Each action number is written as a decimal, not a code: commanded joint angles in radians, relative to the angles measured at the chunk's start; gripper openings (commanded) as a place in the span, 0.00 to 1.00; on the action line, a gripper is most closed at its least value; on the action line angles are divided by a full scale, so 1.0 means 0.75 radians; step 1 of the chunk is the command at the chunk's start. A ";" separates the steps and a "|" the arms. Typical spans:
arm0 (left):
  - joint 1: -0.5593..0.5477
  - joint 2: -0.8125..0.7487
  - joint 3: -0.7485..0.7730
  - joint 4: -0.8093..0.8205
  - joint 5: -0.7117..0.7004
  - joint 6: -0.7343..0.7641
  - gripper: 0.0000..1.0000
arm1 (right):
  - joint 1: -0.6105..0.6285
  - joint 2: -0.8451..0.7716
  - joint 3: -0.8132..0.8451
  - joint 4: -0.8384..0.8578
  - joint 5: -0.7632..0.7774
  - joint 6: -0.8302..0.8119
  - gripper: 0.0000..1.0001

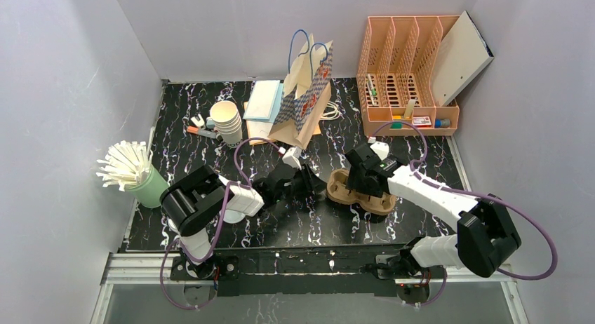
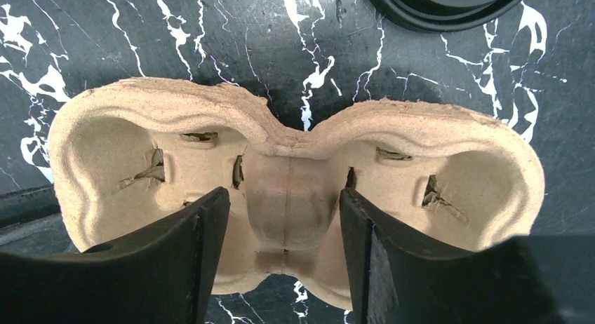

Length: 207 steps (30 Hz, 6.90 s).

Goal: Pack the takeout coffee

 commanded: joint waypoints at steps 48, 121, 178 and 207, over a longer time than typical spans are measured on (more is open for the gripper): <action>-0.045 -0.511 0.186 -0.724 -0.260 0.338 0.40 | 0.000 -0.461 0.285 0.136 -0.126 -0.330 0.48; 0.299 -1.051 0.002 -1.460 -0.637 0.234 0.97 | -0.106 0.072 -0.021 0.124 -0.144 -0.060 0.72; 0.300 -0.952 0.160 -1.529 -0.724 0.320 0.88 | -0.567 -0.182 0.149 0.337 -0.611 -0.542 0.91; 0.605 -0.487 1.072 -1.526 -0.463 0.689 0.66 | 0.323 0.739 0.692 0.535 -0.495 -0.976 0.69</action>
